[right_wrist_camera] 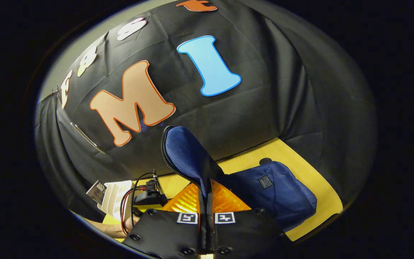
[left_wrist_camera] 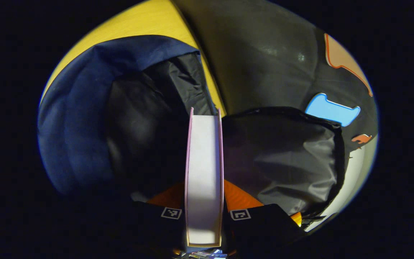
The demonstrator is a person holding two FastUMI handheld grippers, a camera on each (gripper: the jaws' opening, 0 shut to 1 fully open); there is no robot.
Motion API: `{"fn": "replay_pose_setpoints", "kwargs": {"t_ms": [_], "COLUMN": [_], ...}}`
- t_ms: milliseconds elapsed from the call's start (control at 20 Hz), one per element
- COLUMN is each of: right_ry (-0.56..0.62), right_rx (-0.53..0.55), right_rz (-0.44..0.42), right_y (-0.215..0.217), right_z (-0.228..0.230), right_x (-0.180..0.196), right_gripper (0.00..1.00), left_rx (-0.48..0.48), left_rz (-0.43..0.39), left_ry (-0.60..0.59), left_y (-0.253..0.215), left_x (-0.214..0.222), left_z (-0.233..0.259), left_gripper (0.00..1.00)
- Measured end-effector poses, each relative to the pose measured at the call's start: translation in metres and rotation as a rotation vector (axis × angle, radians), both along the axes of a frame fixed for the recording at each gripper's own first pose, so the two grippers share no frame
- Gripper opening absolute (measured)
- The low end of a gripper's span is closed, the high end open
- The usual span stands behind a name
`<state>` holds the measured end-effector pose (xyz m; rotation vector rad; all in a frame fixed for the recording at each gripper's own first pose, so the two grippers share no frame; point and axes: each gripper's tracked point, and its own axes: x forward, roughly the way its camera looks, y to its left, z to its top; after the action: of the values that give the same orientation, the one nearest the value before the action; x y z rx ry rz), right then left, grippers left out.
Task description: Open the schoolbag, grab two books from the bookshelf and put them into the schoolbag.
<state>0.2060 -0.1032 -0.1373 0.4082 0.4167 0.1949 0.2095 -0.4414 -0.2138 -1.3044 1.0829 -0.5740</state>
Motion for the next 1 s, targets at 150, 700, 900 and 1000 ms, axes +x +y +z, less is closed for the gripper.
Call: {"fn": "replay_pose_setpoints", "kwargs": {"t_ms": [150, 700, 900, 1000], "right_ry": [0.003, -0.004, -0.001, -0.001], "right_rx": [0.005, -0.008, -0.011, -0.007], "right_rz": [-0.006, 0.006, 0.012, 0.013], "right_y": [-0.006, -0.005, -0.005, -0.006], "right_z": [-0.001, -0.003, -0.006, -0.007], "right_x": [-0.001, 0.001, -0.002, -0.004], "right_gripper": [0.03, 0.03, 0.05, 0.04], "left_rx": [0.006, 0.396, 0.540, 0.576], "left_rz": [0.013, -0.182, -0.215, -0.212], "left_ry": [0.007, -0.139, -0.259, -0.344], "left_y": [0.004, 0.041, 0.076, 0.092], "left_x": [0.003, -0.017, -0.017, -0.016], "left_z": [0.001, -0.021, -0.012, 0.011], "left_gripper": [0.35, 0.69, 0.72, 0.71]}}
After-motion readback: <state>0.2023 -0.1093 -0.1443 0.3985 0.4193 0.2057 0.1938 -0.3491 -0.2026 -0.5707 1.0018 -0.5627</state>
